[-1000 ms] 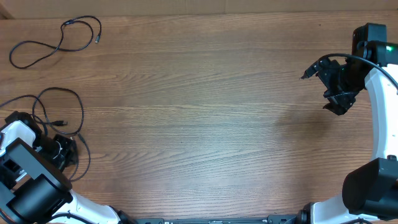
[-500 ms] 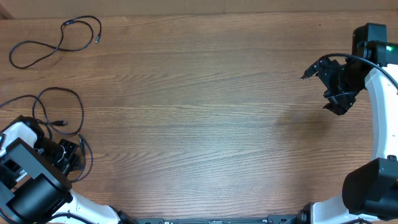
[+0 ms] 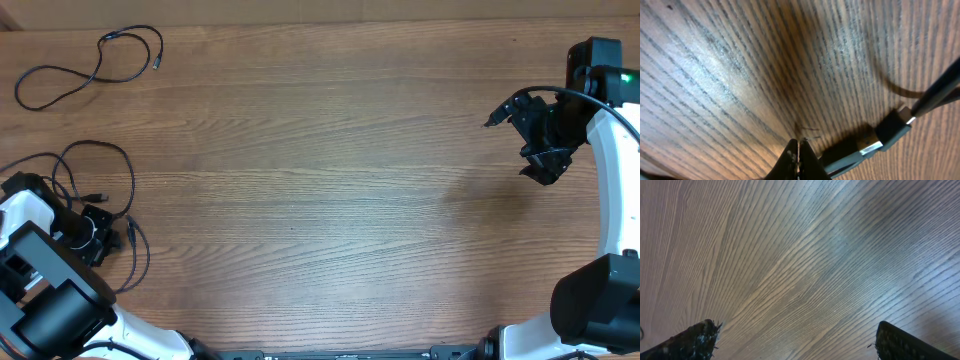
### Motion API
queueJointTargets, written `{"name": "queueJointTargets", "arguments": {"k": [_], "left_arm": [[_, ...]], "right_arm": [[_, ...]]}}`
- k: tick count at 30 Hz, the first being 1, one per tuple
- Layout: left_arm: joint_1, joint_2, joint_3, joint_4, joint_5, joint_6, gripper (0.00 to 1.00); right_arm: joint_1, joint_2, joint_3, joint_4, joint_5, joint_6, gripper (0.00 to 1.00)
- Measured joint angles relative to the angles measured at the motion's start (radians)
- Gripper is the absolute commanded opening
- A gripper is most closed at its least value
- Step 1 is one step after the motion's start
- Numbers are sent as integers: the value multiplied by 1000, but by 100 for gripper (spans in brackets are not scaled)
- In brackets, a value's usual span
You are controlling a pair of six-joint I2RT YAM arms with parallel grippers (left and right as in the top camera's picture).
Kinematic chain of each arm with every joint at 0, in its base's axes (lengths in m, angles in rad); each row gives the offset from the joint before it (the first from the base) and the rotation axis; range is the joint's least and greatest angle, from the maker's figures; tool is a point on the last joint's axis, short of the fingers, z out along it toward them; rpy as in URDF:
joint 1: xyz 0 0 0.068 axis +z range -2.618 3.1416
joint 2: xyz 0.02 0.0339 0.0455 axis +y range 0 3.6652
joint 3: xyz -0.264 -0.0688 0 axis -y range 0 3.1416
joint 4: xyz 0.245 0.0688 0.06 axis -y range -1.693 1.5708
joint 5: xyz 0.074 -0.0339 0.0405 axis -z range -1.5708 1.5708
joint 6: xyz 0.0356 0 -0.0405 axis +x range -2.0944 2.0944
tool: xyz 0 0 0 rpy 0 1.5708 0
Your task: Untangle cables
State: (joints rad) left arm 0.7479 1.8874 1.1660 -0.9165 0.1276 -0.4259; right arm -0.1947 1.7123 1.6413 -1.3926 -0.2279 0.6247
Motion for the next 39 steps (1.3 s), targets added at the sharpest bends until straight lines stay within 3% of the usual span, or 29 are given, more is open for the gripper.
{"name": "queueJointTargets", "arguments": {"k": [10, 19, 29, 39], "left_arm": [[-97, -29, -66, 80, -63, -47, 4], [-186, -31, -72, 23, -76, -47, 4], [-169, -25, -62, -30, -58, -47, 4], [-145, -83, 145, -197, -51, -23, 4]], "right_arm": [[0, 0, 0, 0, 0, 0, 100], [0, 0, 0, 0, 0, 0, 100], [0, 0, 0, 0, 0, 0, 100], [0, 0, 0, 0, 0, 0, 100]]}}
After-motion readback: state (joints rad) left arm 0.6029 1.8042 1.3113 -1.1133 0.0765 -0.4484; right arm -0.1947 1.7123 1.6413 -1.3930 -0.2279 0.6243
